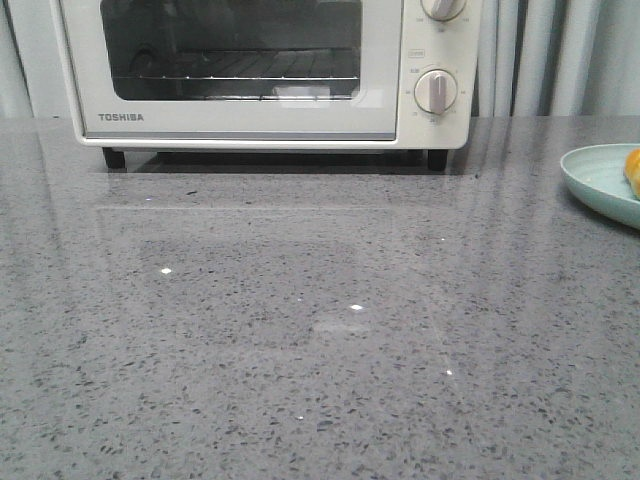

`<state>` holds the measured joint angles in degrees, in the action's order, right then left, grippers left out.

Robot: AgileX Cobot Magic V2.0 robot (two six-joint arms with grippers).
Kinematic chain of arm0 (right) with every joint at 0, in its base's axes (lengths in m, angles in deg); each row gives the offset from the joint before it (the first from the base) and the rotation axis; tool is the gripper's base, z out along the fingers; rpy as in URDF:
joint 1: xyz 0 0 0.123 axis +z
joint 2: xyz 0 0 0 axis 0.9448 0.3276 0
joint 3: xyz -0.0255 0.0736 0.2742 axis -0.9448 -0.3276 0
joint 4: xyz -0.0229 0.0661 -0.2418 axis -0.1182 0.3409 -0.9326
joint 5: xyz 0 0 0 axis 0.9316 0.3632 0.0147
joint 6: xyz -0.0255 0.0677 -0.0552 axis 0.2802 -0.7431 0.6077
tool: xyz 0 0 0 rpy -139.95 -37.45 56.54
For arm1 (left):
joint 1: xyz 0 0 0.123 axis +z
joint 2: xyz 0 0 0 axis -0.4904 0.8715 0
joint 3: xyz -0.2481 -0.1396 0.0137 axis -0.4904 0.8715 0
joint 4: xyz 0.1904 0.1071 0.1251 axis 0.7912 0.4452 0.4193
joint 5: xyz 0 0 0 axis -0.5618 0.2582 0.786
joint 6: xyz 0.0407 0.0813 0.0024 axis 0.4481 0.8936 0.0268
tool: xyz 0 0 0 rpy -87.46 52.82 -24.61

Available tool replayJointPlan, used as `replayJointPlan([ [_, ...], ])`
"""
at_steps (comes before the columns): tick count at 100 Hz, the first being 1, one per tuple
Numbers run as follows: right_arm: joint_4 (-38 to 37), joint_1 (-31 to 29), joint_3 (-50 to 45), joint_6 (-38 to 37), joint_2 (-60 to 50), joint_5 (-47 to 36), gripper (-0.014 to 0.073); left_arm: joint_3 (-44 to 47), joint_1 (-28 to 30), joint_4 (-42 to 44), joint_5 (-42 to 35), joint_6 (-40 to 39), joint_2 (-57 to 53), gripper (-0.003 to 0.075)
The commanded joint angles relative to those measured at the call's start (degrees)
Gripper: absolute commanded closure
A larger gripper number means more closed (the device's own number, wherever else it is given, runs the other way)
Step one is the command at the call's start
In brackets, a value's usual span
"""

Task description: Put bread in oven

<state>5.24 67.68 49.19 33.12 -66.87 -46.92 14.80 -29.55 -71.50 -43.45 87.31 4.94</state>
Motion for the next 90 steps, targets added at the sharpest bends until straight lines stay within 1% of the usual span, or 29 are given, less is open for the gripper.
replayJointPlan([
  [1,0.0,-0.4,-1.5,-0.2,-1.1,-9.4,0.065,1.3,-0.3,-4.6,-8.0,-0.2,-1.6,0.0741],
  [11,0.0,-0.4,-1.4,-0.2,-1.1,-12.1,0.065,1.3,-0.3,-4.8,-9.0,-0.2,-1.6,0.0741],
  [26,0.0,-0.4,-1.4,-0.9,-1.1,-12.1,0.065,1.2,-0.3,-6.4,-11.4,-3.4,-1.6,0.0741],
  [45,0.0,-0.4,-1.4,-1.0,-1.1,-11.8,0.065,1.1,-0.3,-6.4,-12.7,-4.5,-1.6,0.0741],
  [52,0.0,-0.4,-1.3,-3.8,-1.1,-10.5,0.065,1.0,-0.3,-6.4,-14.6,-7.4,-1.6,0.0741],
  [55,0.0,-0.4,-0.8,-6.1,-1.1,-9.1,0.065,0.9,-0.3,-6.4,-15.2,-8.0,-1.6,0.0741],
  [58,0.0,-0.4,0.0,-6.7,-1.1,-6.2,0.065,0.6,-0.3,-6.0,-15.0,-8.0,-1.6,0.0742],
  [70,0.0,-0.4,4.9,-6.8,-1.1,7.0,0.065,-1.9,-0.9,-3.4,-11.3,-9.0,-1.5,0.0742],
  [79,0.0,-0.4,9.1,-6.8,-0.4,14.6,0.065,-4.1,-2.2,-1.7,-10.9,-9.0,-1.1,0.0742],
  [90,0.0,-0.4,13.5,-6.8,2.1,22.3,0.065,-8.3,-4.1,5.8,-10.3,-9.0,0.5,0.0742],
])
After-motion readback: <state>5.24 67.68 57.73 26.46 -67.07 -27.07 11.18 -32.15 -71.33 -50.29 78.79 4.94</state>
